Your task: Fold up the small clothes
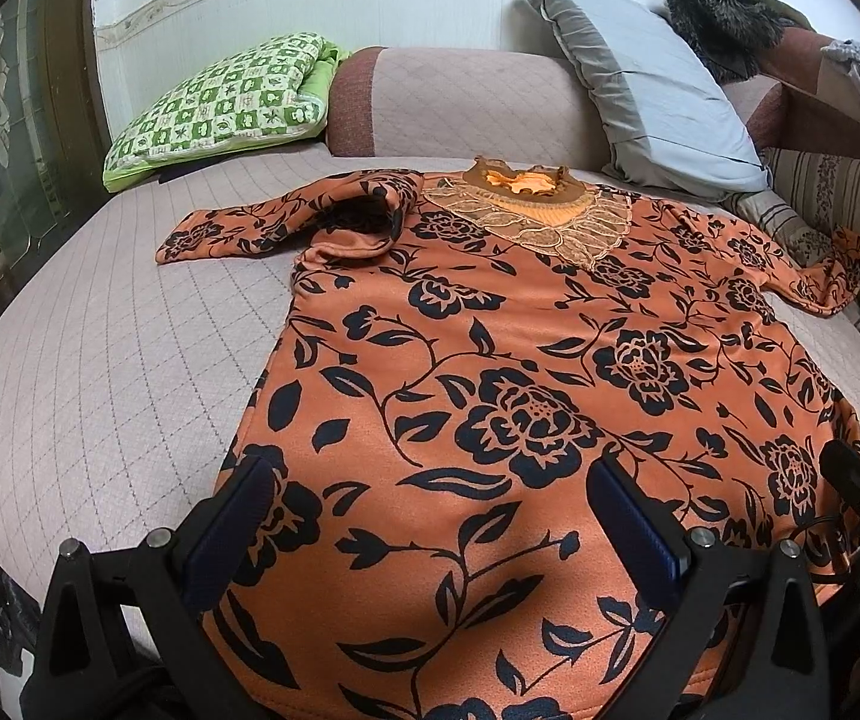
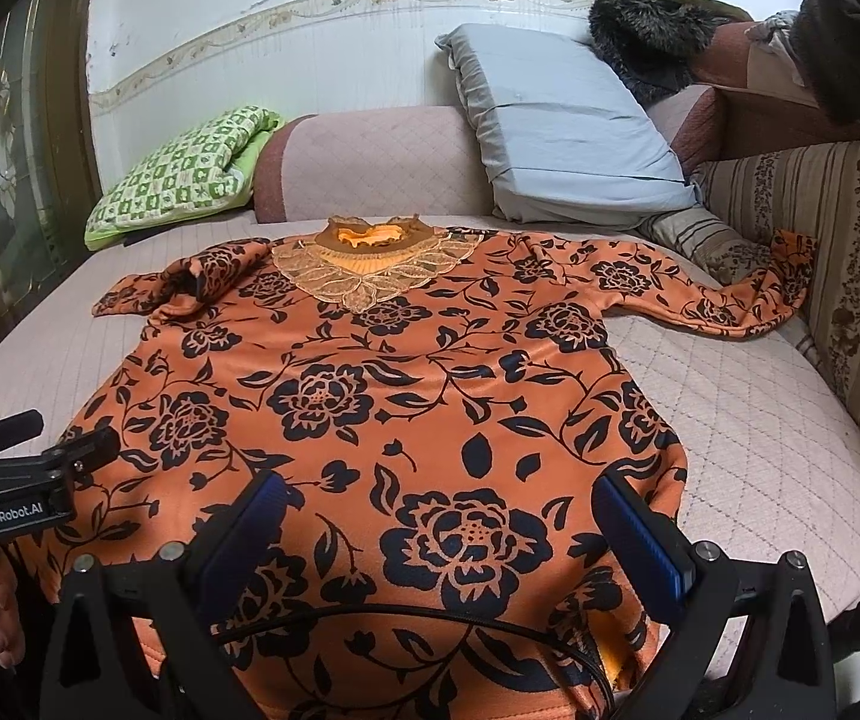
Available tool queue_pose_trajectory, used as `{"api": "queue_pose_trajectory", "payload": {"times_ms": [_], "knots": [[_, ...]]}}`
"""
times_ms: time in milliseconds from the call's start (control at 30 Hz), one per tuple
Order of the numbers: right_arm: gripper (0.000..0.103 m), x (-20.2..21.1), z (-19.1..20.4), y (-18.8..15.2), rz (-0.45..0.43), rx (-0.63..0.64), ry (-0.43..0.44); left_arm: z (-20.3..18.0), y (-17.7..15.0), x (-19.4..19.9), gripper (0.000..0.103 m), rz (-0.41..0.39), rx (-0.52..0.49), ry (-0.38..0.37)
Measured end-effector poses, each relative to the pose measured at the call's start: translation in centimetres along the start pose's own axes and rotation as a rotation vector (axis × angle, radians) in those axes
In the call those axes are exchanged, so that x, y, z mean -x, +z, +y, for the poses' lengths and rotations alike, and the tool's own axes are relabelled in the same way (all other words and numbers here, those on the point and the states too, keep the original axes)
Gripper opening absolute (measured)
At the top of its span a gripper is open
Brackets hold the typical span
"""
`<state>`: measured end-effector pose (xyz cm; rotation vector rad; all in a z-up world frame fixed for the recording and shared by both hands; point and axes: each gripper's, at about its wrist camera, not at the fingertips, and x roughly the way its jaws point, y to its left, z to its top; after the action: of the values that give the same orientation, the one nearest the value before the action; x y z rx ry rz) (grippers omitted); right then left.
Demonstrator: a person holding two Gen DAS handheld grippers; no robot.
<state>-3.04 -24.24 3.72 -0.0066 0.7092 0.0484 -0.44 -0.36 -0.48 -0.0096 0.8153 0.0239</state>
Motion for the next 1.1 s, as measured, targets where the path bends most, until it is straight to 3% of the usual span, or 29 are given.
{"api": "queue_pose_trajectory", "payload": {"times_ms": [1100], "knots": [[0.103,0.03,-0.21,0.11,-0.010,-0.008,-0.005,-0.03,-0.07,0.03,0.103,0.000,0.000,-0.001]]}}
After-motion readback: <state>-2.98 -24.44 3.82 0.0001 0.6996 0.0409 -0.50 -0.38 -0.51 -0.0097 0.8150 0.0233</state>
